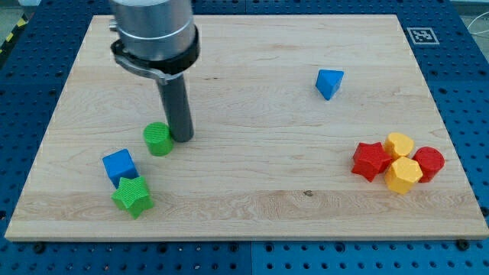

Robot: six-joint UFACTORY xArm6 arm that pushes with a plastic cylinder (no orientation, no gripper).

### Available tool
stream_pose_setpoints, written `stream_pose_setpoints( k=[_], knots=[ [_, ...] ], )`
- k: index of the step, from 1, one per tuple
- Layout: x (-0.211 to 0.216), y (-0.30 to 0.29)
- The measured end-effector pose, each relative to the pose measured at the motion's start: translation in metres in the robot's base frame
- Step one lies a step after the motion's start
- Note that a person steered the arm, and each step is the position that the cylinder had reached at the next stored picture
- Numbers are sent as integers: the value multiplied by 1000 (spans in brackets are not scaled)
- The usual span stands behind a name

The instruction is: Move blue triangle slightly down and right

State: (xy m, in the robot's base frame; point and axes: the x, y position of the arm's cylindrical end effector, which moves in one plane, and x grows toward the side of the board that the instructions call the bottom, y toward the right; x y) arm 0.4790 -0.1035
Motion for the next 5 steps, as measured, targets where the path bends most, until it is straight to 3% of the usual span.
stream_pose_setpoints(
  k=[2,4,5],
  knots=[
    [-21,-36],
    [-9,-35],
    [-45,-5]
  ],
)
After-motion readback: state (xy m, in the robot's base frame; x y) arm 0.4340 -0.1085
